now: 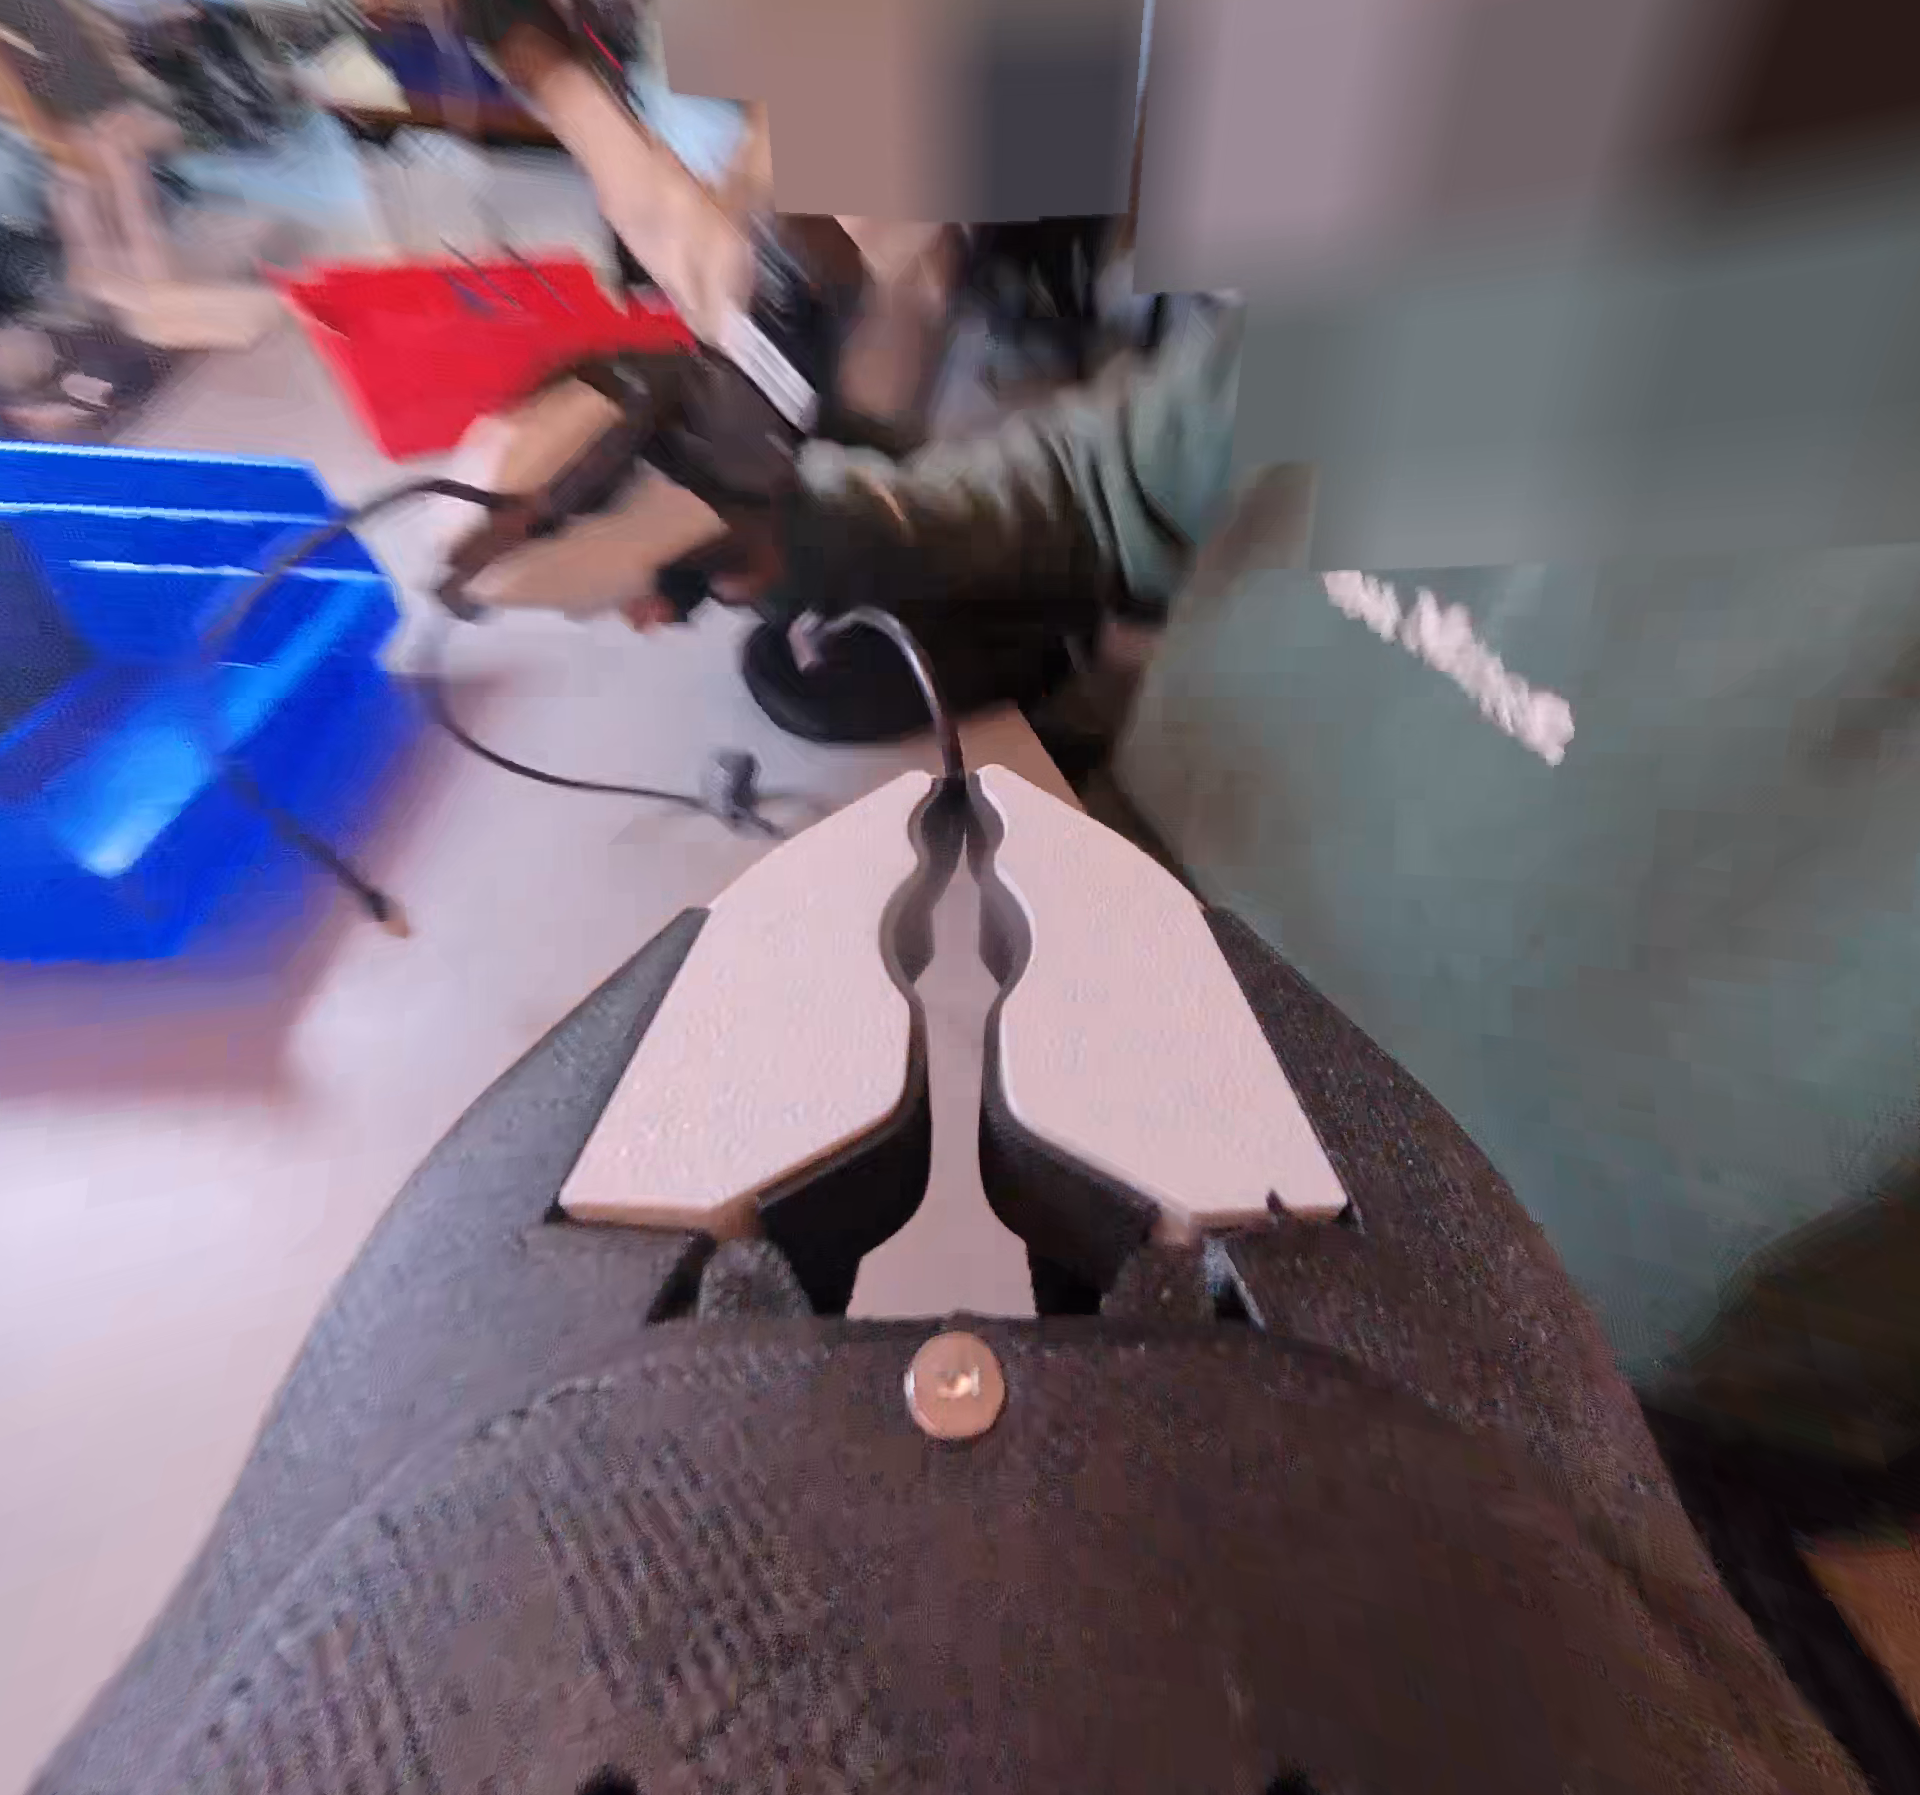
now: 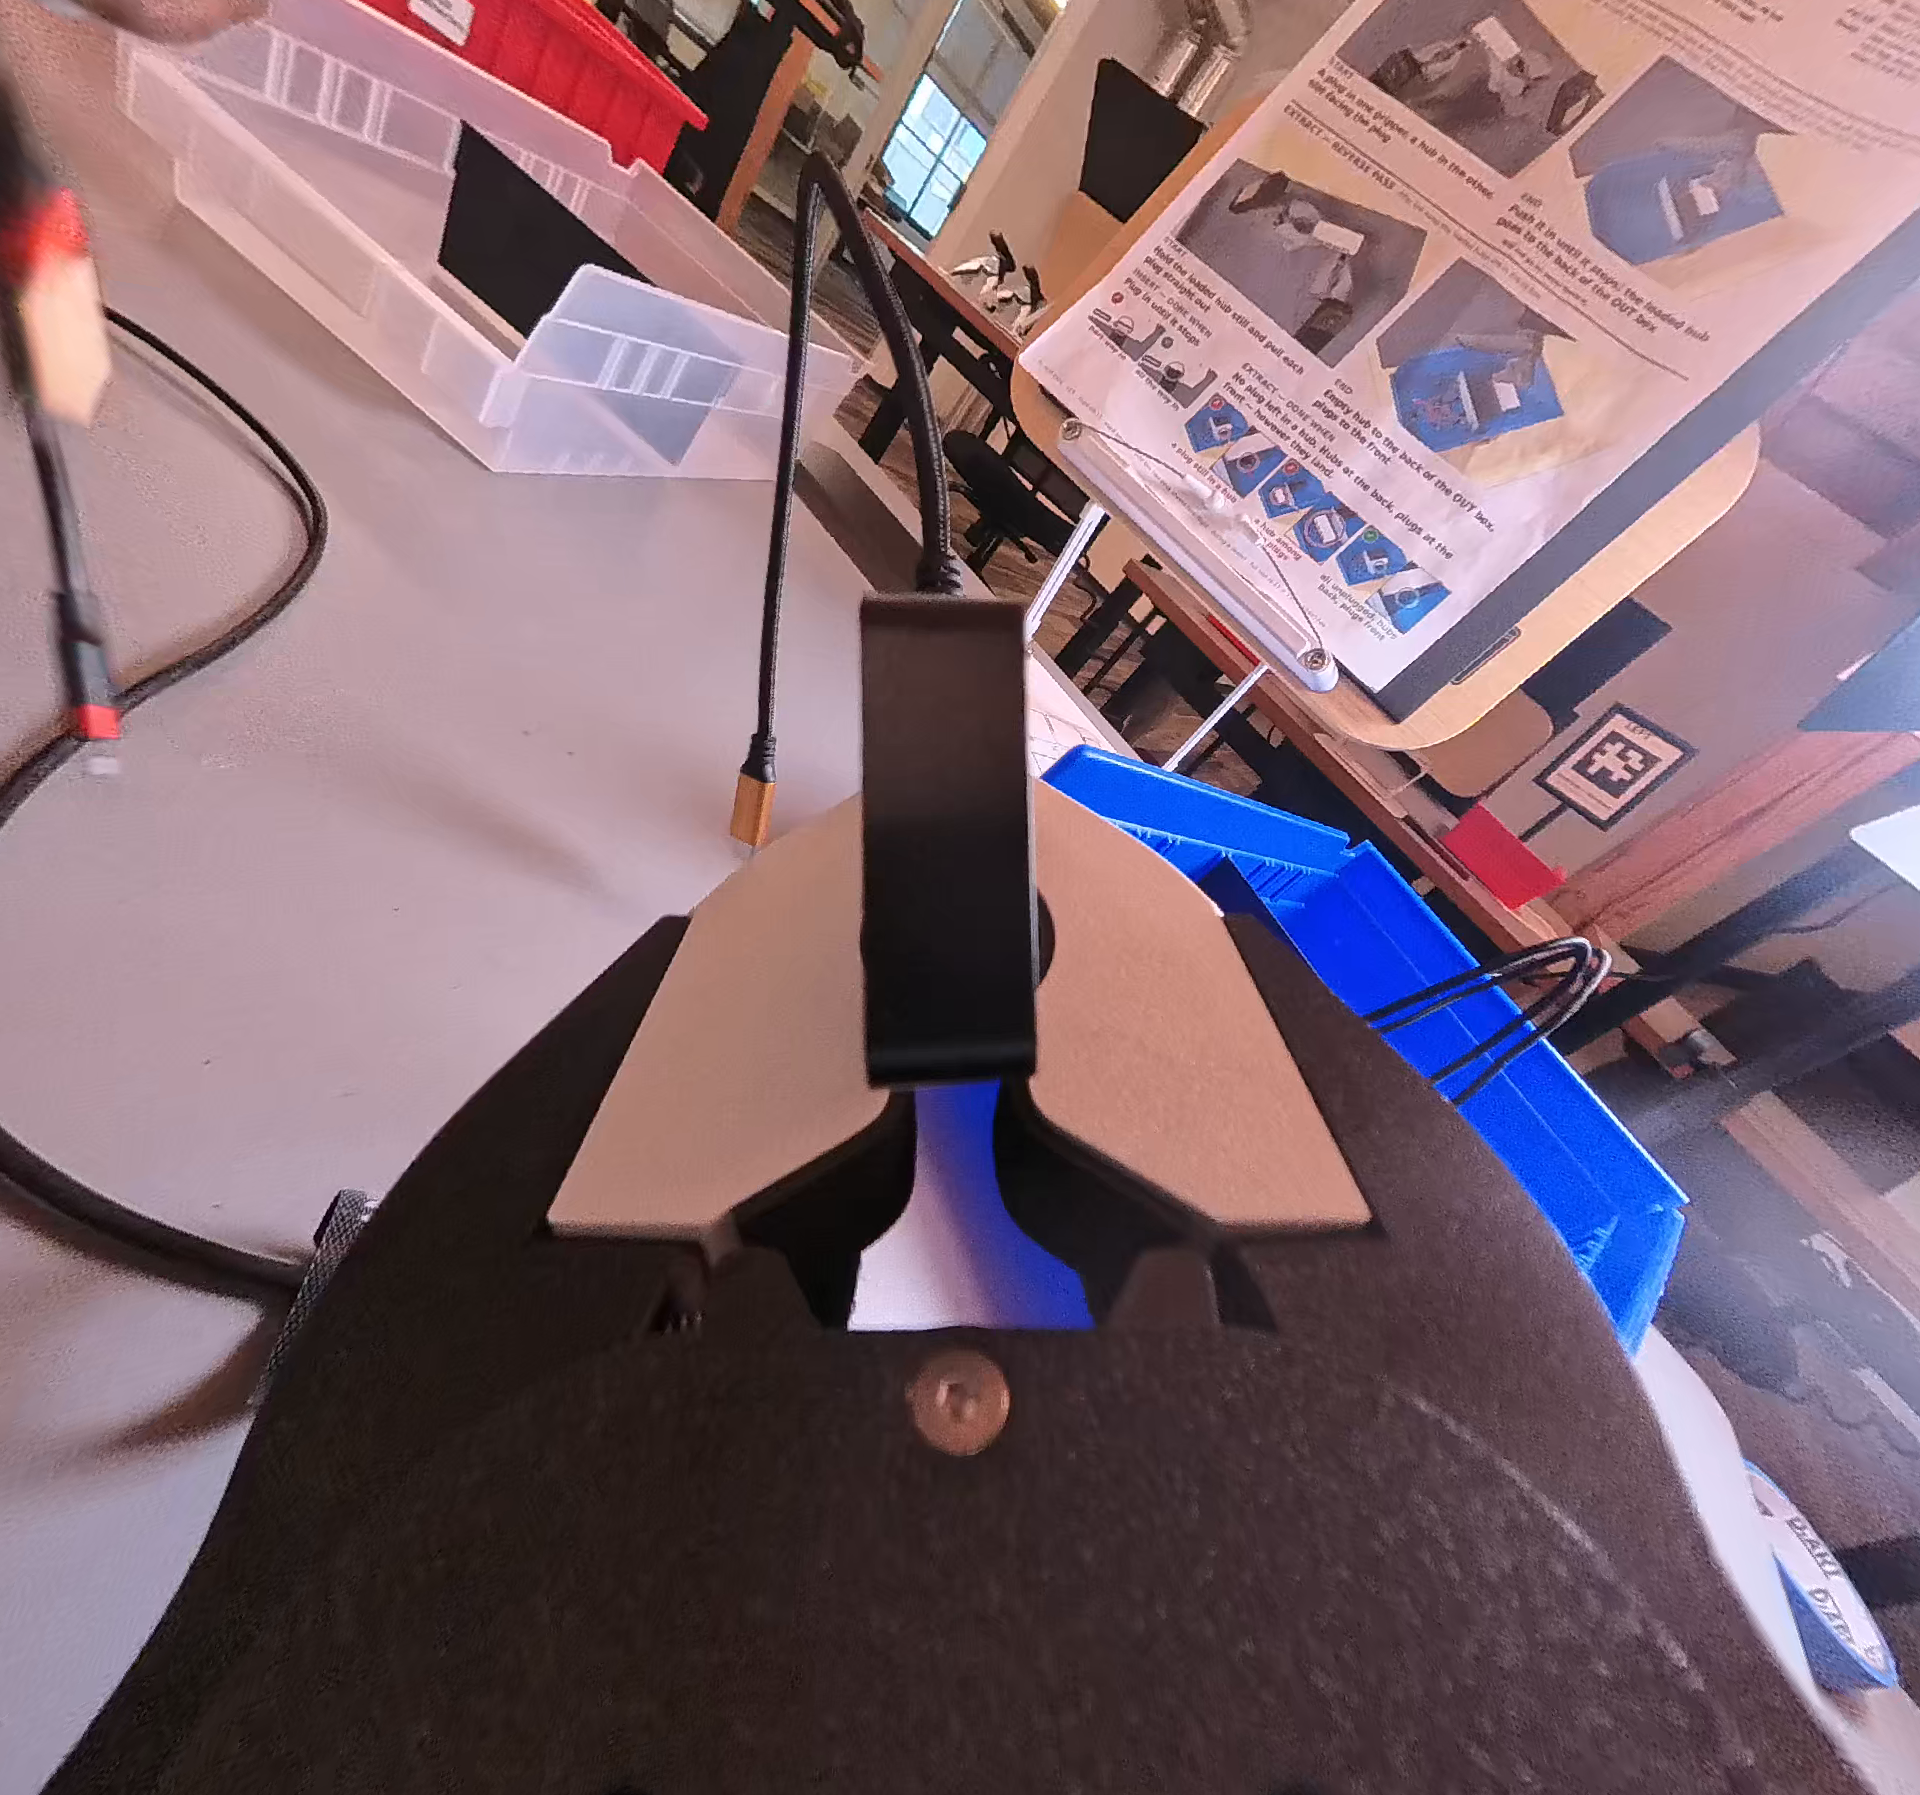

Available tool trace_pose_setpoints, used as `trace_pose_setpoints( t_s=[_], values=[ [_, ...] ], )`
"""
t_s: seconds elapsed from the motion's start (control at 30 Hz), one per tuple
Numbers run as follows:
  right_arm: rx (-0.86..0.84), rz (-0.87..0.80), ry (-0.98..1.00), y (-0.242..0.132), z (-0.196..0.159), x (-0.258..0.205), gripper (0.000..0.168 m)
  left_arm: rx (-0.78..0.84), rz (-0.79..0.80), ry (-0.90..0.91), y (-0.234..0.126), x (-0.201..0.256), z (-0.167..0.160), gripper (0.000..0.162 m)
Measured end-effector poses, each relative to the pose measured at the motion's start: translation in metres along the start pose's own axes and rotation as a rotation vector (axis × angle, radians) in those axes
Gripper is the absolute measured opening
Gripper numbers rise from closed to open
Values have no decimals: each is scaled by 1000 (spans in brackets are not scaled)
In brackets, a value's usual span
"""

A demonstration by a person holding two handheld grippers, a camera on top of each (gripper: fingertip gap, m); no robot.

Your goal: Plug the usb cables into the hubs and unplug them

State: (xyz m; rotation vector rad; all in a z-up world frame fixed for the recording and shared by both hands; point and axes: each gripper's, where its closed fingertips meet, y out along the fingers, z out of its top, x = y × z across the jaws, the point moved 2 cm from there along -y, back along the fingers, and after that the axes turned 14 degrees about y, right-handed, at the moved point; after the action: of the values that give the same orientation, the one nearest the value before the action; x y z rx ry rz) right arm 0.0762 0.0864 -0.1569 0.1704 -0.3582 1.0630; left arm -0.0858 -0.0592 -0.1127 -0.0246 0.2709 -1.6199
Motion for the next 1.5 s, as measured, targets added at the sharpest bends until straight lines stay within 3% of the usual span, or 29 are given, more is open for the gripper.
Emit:
trace_pose_setpoints(
  t_s=[0.1,0.2,0.27,0.37,0.53,0.7,0.9,1.03,1.23,1.3,1.37,1.5],
  values=[
    [2,-10,12,-1,1,3,12,139,196,-277,-25,-45,-19,3],
    [-2,-29,21,-1,0,6,12,113,272,-697,-38,-67,-80,3],
    [-7,-43,29,-1,-1,9,12,70,293,-812,-41,-66,-110,3],
    [-21,-69,45,0,-4,14,12,-17,309,-864,-45,-58,-126,4],
    [-32,-64,47,2,-7,14,12,-159,486,-772,-70,-66,-119,18],
    [-29,-61,52,1,-7,14,12,-397,673,-469,-84,-79,-103,26],
    [-31,-62,48,1,-7,14,12,-801,478,-96,-8,-65,-133,35],
    [-26,-71,53,-1,-5,15,12,-1024,312,-74,2,-56,-158,33],
    [-14,-61,73,-2,-4,18,12,-1097,165,-125,-9,-45,-168,18],
    [-15,-62,71,-2,-4,18,12,-1065,161,-152,-5,-45,-168,6],
    [-9,-65,69,-4,-2,18,12,-1087,187,-91,-9,-50,-165,5],
    [3,-70,76,-5,0,20,12,-788,182,-128,9,-45,-110,4]
  ],
)
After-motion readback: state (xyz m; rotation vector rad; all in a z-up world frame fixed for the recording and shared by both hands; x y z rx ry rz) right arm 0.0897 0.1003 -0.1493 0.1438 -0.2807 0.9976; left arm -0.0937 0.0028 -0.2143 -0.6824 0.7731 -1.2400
